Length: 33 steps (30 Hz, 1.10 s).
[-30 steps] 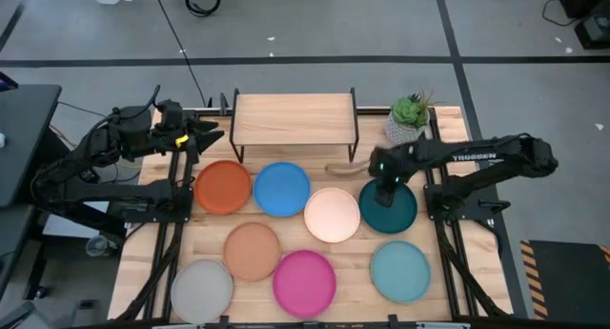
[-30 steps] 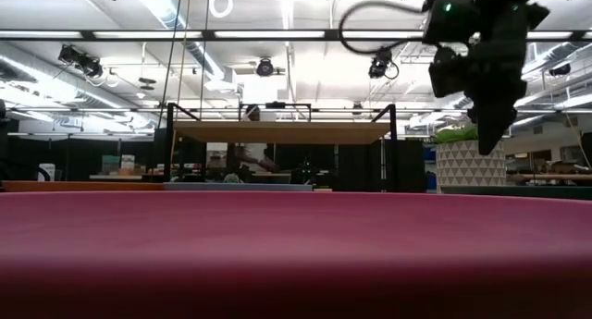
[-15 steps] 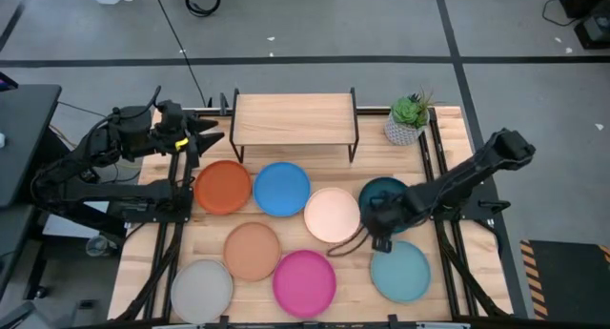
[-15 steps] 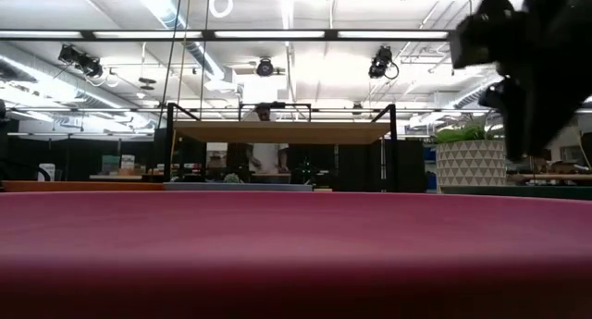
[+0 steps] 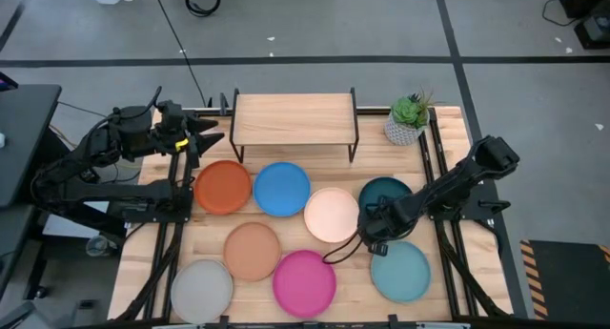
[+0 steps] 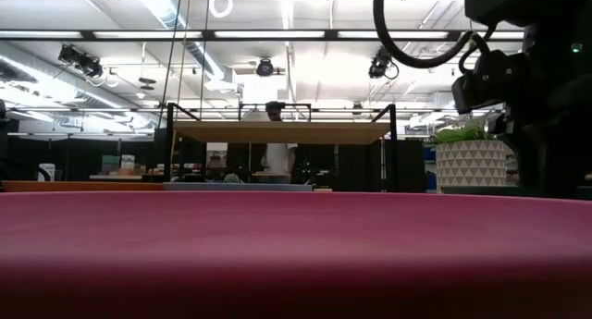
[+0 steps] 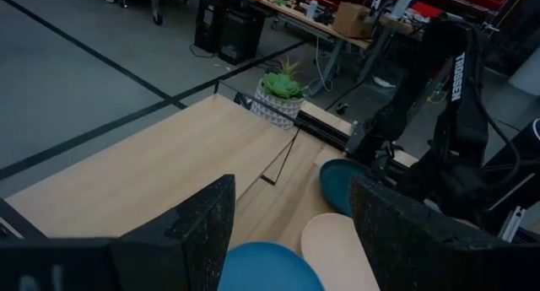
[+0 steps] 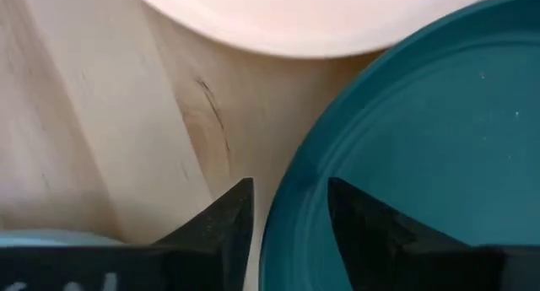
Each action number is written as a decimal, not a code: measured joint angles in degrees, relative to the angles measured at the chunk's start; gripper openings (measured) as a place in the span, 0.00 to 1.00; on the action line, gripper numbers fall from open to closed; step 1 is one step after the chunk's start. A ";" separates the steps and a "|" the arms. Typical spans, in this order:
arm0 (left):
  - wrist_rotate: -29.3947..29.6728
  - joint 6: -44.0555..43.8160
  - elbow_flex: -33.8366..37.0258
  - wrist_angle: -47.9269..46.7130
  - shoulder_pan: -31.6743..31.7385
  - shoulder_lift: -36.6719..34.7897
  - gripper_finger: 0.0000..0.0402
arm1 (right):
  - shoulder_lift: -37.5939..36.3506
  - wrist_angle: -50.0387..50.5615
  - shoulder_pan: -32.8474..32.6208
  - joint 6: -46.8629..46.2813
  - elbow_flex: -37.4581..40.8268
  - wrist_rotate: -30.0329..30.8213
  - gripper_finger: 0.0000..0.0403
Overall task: Place and stack plates onto a shelf
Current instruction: Put the dark green plate on the shelf
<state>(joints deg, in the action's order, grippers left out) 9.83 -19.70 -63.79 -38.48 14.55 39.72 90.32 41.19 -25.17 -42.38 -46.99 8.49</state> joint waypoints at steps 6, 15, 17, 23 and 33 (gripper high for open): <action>-0.01 0.00 0.00 -0.05 0.00 0.00 0.59 | 0.10 0.10 0.00 -0.04 -0.01 0.01 0.19; -5.34 -2.22 0.00 -0.37 -0.01 -0.11 0.59 | -3.32 13.48 0.00 0.12 -7.95 -3.22 0.04; -6.42 -3.20 0.00 -0.37 -0.01 -0.09 0.59 | -4.28 19.70 0.00 0.31 -12.22 -2.69 0.05; -6.64 -3.63 0.00 0.61 0.02 0.40 0.59 | -6.26 25.93 0.56 11.34 -25.19 -4.10 0.05; -6.50 -4.29 0.00 2.34 0.28 0.79 0.59 | -6.11 22.52 10.53 36.56 -41.55 -1.45 0.05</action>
<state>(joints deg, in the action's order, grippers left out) 3.33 -23.99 -63.79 -36.14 14.83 40.51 84.20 63.71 -14.64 -5.82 -88.54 7.04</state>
